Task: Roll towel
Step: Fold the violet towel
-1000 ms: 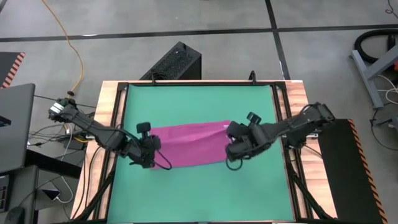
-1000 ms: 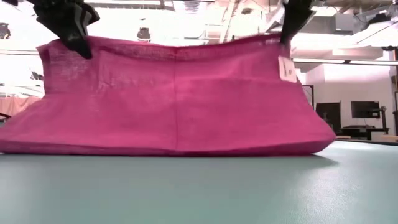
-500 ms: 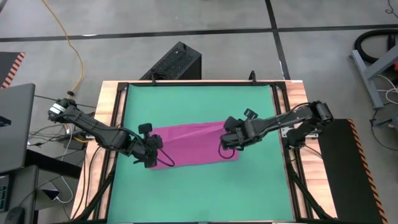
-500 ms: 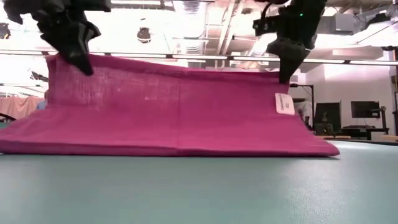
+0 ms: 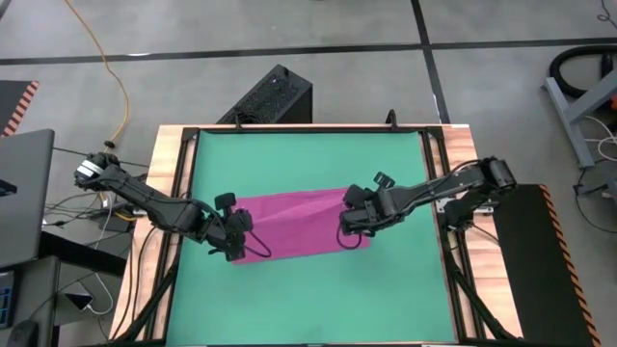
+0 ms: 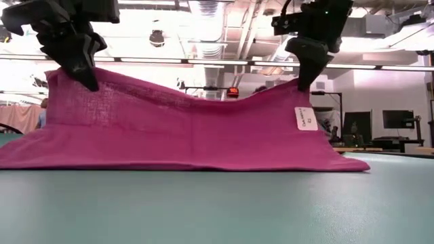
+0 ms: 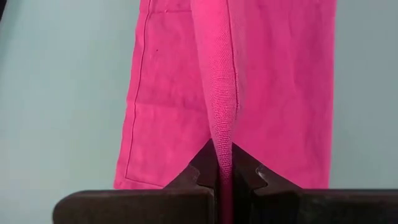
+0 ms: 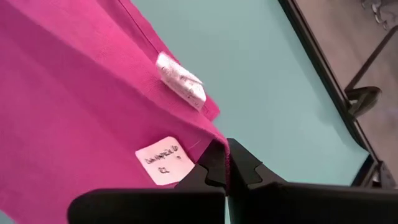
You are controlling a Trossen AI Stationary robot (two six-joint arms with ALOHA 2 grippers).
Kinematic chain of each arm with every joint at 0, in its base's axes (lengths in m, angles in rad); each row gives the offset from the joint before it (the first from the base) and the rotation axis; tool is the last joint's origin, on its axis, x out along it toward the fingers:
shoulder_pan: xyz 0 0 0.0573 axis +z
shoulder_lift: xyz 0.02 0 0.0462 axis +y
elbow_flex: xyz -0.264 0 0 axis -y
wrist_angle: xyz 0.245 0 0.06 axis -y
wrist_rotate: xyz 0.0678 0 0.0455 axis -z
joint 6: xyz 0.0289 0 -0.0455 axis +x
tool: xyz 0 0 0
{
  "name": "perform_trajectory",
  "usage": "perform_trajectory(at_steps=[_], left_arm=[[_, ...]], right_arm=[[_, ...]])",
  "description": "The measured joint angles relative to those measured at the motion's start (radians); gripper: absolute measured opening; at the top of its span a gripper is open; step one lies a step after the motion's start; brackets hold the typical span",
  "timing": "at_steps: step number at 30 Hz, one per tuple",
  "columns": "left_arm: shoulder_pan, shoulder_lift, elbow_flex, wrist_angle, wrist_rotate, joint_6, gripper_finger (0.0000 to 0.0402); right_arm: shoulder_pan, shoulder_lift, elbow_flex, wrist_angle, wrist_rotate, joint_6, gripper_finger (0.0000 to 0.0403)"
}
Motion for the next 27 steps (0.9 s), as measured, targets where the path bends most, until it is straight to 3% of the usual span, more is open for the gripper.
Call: perform_trajectory(at_steps=[14, 20, 27], left_arm=[[0.002, 0.0, -0.035, 0.044, -0.071, 0.003, 0.0], [0.022, 0.0, -0.132, 0.135, -0.022, -0.014, 0.0], [0.033, 0.0, -0.142, 0.142, -0.028, -0.002, 0.0]], right_arm=[[-0.048, 0.0, -0.035, 0.046, -0.001, -0.022, 0.0008], [-0.071, 0.0, -0.116, 0.13, -0.013, -0.04, 0.0008], [-0.104, 0.0, -0.172, 0.244, -0.035, -0.082, 0.0008]])
